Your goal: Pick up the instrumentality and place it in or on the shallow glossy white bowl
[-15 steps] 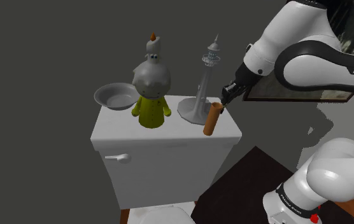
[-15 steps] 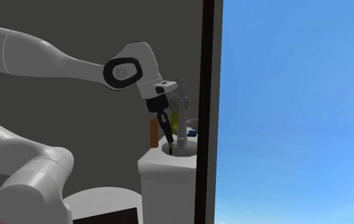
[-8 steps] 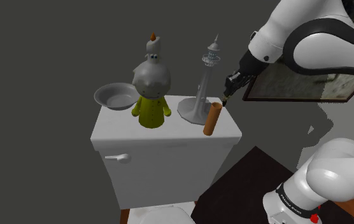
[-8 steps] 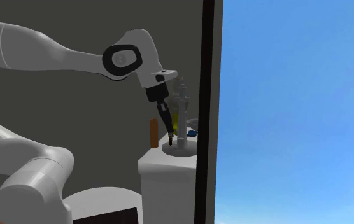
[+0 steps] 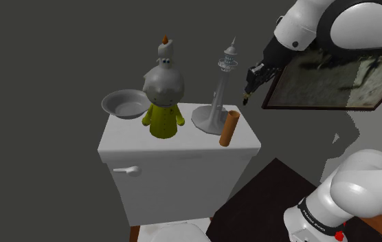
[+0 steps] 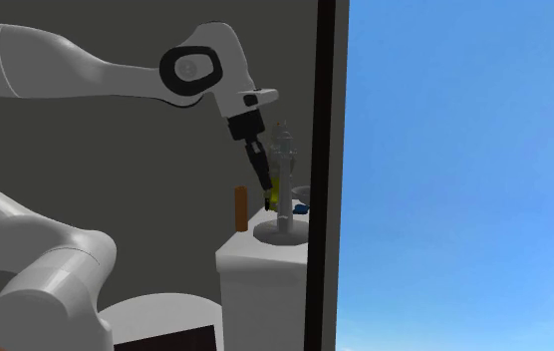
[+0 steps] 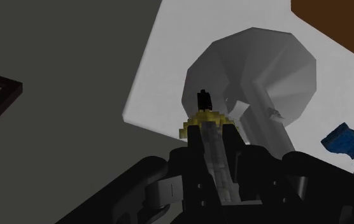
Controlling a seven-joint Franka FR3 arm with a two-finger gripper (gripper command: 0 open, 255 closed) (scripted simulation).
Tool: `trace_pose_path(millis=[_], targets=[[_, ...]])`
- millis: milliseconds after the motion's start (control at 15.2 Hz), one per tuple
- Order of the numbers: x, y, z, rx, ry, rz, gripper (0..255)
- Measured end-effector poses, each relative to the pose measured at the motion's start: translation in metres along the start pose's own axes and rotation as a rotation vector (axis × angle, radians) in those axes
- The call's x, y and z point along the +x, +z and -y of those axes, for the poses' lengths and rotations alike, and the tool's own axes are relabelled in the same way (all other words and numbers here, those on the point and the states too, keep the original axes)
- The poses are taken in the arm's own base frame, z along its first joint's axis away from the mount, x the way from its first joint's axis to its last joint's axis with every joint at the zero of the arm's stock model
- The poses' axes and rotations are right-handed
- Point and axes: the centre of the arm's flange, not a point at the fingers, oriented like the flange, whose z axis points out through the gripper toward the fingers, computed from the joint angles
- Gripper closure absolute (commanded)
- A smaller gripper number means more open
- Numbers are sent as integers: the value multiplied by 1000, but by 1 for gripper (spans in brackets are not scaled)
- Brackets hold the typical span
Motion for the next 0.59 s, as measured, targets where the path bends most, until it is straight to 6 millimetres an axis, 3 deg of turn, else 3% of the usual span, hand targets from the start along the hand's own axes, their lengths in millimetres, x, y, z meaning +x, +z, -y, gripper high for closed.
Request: trace_pose_path(millis=[330, 594], targets=[[6, -24, -1, 0, 0, 0, 255], [29, -22, 33, -1, -1, 0, 255]])
